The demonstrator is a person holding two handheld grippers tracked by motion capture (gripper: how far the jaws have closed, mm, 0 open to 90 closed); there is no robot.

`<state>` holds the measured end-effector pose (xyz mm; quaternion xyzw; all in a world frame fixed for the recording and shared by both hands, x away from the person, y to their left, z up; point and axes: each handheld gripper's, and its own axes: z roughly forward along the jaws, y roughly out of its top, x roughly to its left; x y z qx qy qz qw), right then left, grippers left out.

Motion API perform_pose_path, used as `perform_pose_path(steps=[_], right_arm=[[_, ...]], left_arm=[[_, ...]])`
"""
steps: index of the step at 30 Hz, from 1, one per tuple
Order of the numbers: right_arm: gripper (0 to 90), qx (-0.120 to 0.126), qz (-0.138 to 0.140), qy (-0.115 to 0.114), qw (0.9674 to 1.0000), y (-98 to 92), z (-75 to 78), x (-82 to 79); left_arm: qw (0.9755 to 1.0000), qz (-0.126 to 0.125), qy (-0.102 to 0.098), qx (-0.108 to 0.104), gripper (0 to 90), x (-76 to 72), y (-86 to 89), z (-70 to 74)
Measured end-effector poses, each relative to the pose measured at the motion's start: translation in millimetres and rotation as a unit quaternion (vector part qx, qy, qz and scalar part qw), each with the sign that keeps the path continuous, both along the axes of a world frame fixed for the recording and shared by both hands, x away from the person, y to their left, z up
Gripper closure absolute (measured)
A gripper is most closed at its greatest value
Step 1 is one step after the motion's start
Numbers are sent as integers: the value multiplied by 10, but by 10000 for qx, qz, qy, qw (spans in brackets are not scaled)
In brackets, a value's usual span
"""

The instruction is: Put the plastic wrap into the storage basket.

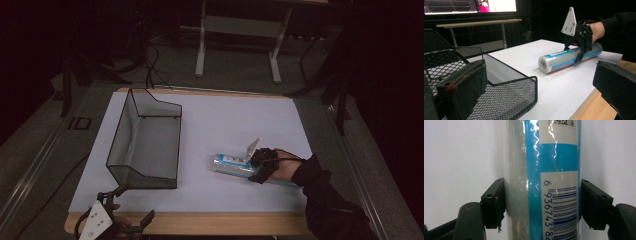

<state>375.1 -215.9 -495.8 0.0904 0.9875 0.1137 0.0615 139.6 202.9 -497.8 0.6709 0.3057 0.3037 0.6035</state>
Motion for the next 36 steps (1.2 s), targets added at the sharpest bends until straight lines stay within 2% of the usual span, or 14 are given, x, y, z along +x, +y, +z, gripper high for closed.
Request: perform_pose_path(steps=[2, 6, 10, 17, 23, 24, 28, 29, 32, 34, 36], right_arm=[[307, 40, -12, 7, 10000, -11, -3, -2], [313, -59, -1, -12, 10000, 13, 6, -5], [317, -42, -36, -149, 9999, 16, 9, -30], [318, 186, -181, -95, 9996, -37, 15, 2], [319, 458, -433, -126, 9979, -70, 149, 27], [319, 562, -506, -214, 9969, -79, 182, 28], [320, 835, -683, -219, 9939, -104, 303, 48], [320, 1020, -815, -72, 9914, -116, 406, 78], [320, 1226, -996, 27, 9874, -112, 515, 92], [320, 1266, -1072, -95, 9861, -92, 574, 95], [320, 1342, -1212, -239, 9832, -80, 594, 117]], left_arm=[[10000, 3, 7, 20, 1, 2, -2, -1], [10000, -4, -16, 66, 1, -1, -17, -1], [10000, 15, 2, 61, 1, 3, -9, -3], [10000, 23, -1, 70, 1, 6, -15, -3], [10000, 33, -13, 62, 1, 7, -20, -2], [10000, 33, -15, 59, 1, 7, -20, -2], [10000, 40, -14, 48, 1, 9, -18, -1], [10000, 40, -15, 45, 1, 10, -17, 0], [10000, 40, -16, 57, 1, 12, -16, 0], [10000, 44, -34, 58, 1, 15, -20, 0], [10000, 44, -37, 61, 1, 17, -22, 2]])
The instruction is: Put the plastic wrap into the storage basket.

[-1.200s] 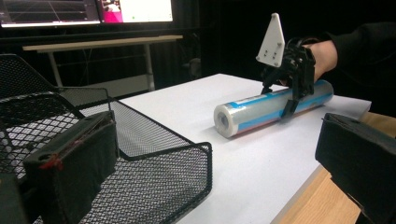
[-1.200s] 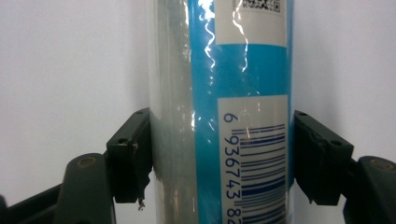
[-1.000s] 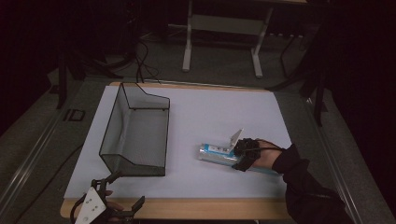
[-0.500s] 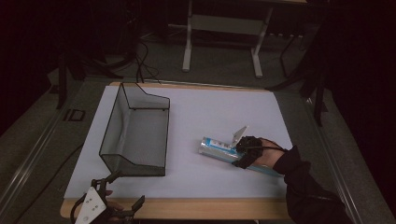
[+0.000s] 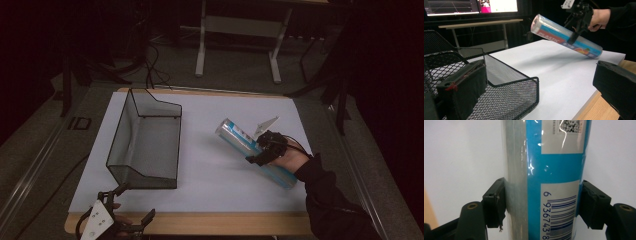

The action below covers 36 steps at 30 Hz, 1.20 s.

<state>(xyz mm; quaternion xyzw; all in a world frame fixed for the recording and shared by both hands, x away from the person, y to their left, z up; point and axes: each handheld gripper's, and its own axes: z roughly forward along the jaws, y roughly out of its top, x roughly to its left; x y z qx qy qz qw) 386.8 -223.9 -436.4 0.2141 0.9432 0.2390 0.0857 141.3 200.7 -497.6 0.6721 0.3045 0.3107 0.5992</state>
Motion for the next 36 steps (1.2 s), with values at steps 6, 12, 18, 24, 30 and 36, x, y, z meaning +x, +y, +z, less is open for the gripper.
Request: perform_pose_path(steps=[6, 12, 18, 24, 30, 36], right_arm=[[320, 201, -1030, -215, 9942, -10, -63, 197], [320, 134, -1465, -327, 9886, -24, -136, 382], [320, -4, -1778, -186, 9839, 8, -261, 558], [320, -313, -2009, -2, 9791, 81, -379, 708], [320, -511, -2060, 156, 9771, 124, -485, 784], [319, -712, -2005, 272, 9767, 163, -594, 814]], left_arm=[[10000, 0, -2, -14, 1, 4, -1, 0], [10000, -16, 13, -5, 1, 9, -6, -3], [10000, -28, -5, 34, 1, 6, -10, -3], [10000, -42, 4, 26, 1, 4, -6, -3], [10000, -56, -7, 35, 1, -3, -1, -3], [10000, -70, -16, 42, 1, -8, -3, -2]])
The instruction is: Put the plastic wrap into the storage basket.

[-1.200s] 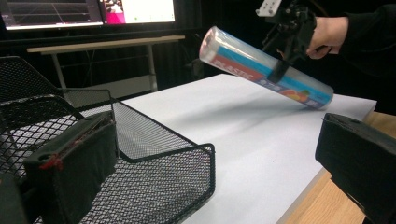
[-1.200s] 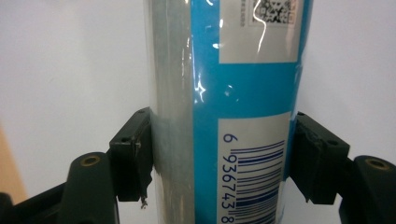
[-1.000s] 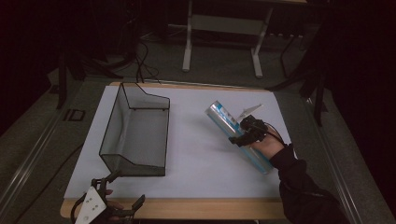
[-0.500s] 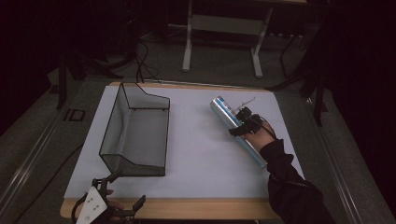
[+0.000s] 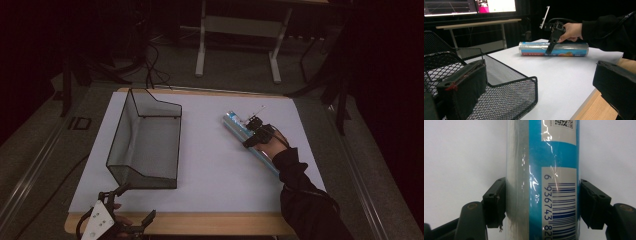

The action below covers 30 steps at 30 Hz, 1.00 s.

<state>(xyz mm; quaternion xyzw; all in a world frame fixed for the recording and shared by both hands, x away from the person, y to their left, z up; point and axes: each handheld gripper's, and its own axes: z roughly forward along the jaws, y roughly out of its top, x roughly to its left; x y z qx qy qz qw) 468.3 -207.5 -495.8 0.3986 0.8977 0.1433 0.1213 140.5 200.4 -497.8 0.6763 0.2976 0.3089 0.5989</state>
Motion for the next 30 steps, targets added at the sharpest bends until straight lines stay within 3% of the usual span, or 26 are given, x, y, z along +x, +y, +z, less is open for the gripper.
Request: perform_pose_path(steps=[10, 14, 16, 17, 20, 24, 26, 28, 30], right_arm=[[314, 48, 104, 10, 9999, -30, -23, 8], [281, -417, 325, -139, 9985, 53, 14, -31], [289, -489, 335, -238, 9980, 69, 32, -40], [292, -557, 412, -81, 9976, 68, 75, -40], [296, -436, 482, 40, 9979, 19, 140, -44], [292, -359, 457, 371, 9976, -89, 224, -49], [301, -347, 479, 318, 9977, -132, 277, -77], [252, -449, 437, 190, 9979, -170, 319, -108], [273, -327, 379, 279, 9984, -225, 355, -99]], left_arm=[[10000, -41, 34, 32, 1, 2, -9, -4], [10000, -45, 34, 19, 1, 1, -9, -4], [10000, -52, 32, 29, 1, 0, -11, -4], [10000, -54, 35, 31, 1, -1, -13, -3], [10000, -64, 27, 21, 1, -3, -17, -3], [10000, -51, 28, 15, 1, 0, -16, -3], [10000, -50, 34, 12, 1, -1, -18, -3], [10000, -44, 31, 20, 1, 0, -20, -3], [10000, -53, 30, 17, 1, 2, -22, -3]])
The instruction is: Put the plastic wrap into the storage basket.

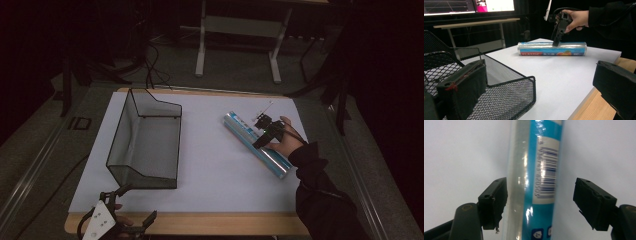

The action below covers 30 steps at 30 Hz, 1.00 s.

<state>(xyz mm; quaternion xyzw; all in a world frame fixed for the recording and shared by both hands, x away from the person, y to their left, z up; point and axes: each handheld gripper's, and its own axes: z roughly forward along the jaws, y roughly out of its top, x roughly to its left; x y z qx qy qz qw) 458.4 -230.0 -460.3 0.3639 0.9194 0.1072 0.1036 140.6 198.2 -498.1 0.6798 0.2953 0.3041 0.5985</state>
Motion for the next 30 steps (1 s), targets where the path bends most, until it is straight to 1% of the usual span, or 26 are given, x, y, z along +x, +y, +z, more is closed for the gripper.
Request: perform_pose_path(steps=[2, 3, 4, 5, 6, 7, 8, 9, 10, 11, 12, 13, 14, 15, 16, 18, 19, 20, 21, 22, 23, 25, 28, 30], right_arm=[[265, 127, -63, 81, 9999, -46, 16, 19], [262, 138, -136, 113, 9997, -57, 14, 30], [283, 187, -238, 271, 9992, -71, -6, 53], [257, 237, -243, 380, 9987, -79, -28, 76], [257, 232, -386, 495, 9978, -78, -55, 103], [279, 286, -412, 614, 9969, -77, -85, 123], [271, 287, -429, 640, 9966, -58, -108, 125], [271, 287, -429, 640, 9966, -58, -108, 125], [294, 263, -448, 620, 9967, -40, -129, 131], [277, 105, -374, 411, 9984, 22, -169, 114], [272, 12, -344, 322, 9989, 52, -183, 106], [227, -12, -323, 267, 9991, 72, -200, 112], [203, -16, -346, 229, 9991, 97, -215, 112], [175, 9, -283, 257, 9993, 116, -231, 114], [158, 33, -292, 268, 9992, 135, -250, 121], [138, -100, -260, 231, 9993, 168, -297, 128], [146, -129, -294, 204, 9993, 173, -316, 139], [175, -162, -301, 202, 9992, 174, -333, 150], [237, -215, -362, 131, 9990, 173, -339, 155], [277, -234, -471, 87, 9986, 164, -340, 166], [292, -224, -500, 75, 9985, 150, -345, 179], [304, -204, -553, 119, 9982, 131, -361, 197], [309, -299, -494, 139, 9982, 134, -395, 215], [311, -328, -475, 213, 9981, 143, -396, 233]], left_arm=[[10000, 0, -3, -1, 1, 2, -1, 0], [10000, 1, 1, -6, 1, 4, 0, 0], [10000, 1, 2, -5, 1, 6, -1, -1], [10000, 0, 2, -9, 1, 7, -1, -1], [10000, -1, 3, -16, 1, 8, -2, -1], [10000, 0, 5, -8, 1, 8, -3, -1], [10000, 0, 0, -2, 1, 6, -4, -2], [10000, 0, 0, -2, 1, 6, -4, -2], [10000, -7, 0, -5, 1, 4, -2, -2], [10000, -3, -3, -1, 1, 3, -1, -2], [10000, -6, -2, 3, 1, 4, 2, -1], [10000, -10, -1, -10, 1, 4, 2, -2], [10000, -7, -3, -5, 1, 3, 2, -1], [10000, -14, -4, -3, 1, 3, 2, -1], [10000, -16, -4, -2, 1, 2, 2, -2], [10000, -19, -10, -4, 1, 0, 3, -2], [10000, -16, -10, -6, 1, -2, 5, -1], [10000, -17, -9, -8, 1, -3, 7, -1], [10000, -16, -6, -8, 1, -3, 8, -2], [10000, -16, -5, 0, 1, -2, 9, -3], [10000, -21, -2, 0, 1, 0, 9, -3], [10000, -21, 0, 12, 1, 2, 6, -4], [10000, -32, 4, 13, 1, 4, 1, -6], [10000, -39, 18, 23, 1, 7, 0, -8]])
